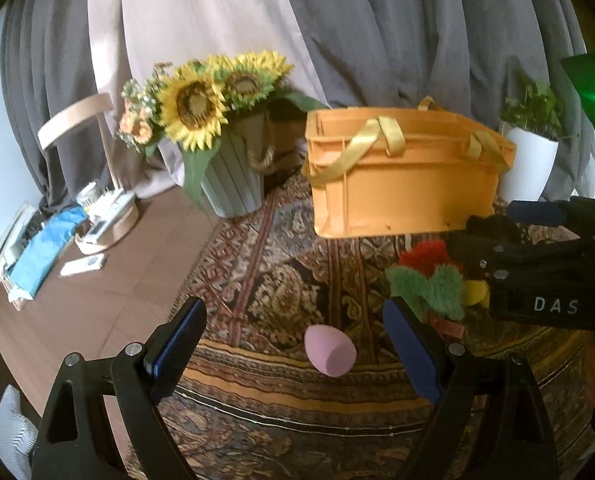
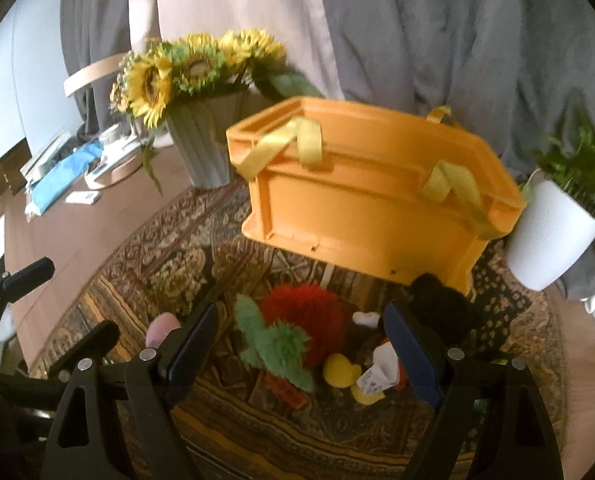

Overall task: Organize soft objects
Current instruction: 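Withdraw both tools from the crate toward the remaining toys, then grasp the pink egg sponge with the left gripper while the right gripper grasps the red-green plush, then carry the sponge and plush over the orange crate and release both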

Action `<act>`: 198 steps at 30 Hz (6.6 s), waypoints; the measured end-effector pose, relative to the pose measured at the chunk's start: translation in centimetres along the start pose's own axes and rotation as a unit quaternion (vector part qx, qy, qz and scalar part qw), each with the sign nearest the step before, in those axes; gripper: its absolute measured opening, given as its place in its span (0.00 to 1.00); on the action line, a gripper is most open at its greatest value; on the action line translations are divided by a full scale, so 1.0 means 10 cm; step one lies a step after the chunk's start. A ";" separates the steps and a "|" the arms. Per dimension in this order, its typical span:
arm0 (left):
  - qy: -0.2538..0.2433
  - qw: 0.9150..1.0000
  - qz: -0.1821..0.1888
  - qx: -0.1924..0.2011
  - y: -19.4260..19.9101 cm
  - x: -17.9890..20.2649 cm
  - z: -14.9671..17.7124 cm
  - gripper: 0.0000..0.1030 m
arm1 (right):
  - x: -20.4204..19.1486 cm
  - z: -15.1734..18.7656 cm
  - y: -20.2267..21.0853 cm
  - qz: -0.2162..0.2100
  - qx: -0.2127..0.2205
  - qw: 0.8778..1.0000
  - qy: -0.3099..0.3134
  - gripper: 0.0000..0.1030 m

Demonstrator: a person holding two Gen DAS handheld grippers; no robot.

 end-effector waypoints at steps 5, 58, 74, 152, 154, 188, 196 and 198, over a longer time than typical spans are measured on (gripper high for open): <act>0.016 0.999 -0.002 -0.029 -0.16 0.04 0.09 0.88 | 0.00 0.02 -0.18 -0.015 -0.018 1.000 0.014 0.83; 0.114 0.990 0.019 -0.075 -0.68 -0.05 0.25 0.37 | -0.08 0.13 -0.58 -0.044 -0.045 0.998 0.027 0.27; 0.101 0.993 0.024 -0.048 -0.45 -0.01 0.14 0.37 | -0.06 0.17 -0.40 -0.060 -0.040 0.997 -0.006 0.24; -0.038 0.983 0.118 0.137 0.21 0.44 -1.59 0.37 | 0.77 -0.94 0.96 0.085 0.169 0.976 -0.104 0.41; -0.043 0.982 0.115 0.145 0.22 0.46 -1.67 0.37 | 0.80 -1.00 0.99 0.086 0.178 0.975 -0.103 0.41; -0.043 0.989 0.123 0.066 -1.23 0.43 -2.40 0.37 | 1.19 -1.76 -0.55 0.044 0.068 0.993 -0.086 0.42; -0.039 0.991 0.128 0.003 -1.68 0.44 -2.31 0.37 | 1.27 -1.62 -1.04 0.026 -0.009 0.995 -0.096 0.42; -0.037 0.991 0.130 -0.021 -1.79 0.46 -2.28 0.37 | 1.27 -1.58 -1.11 0.024 -0.024 0.995 -0.091 0.42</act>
Point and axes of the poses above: each gripper's, at about its wrist camera, not at the fingertips, and y roughly against the way its jaws point, x to its right, z to its underside, the point moved 4 cm from there along -y, roughly the way its jaws point, and after that the axes turned 12 degrees about z, right-handed, at the moved point
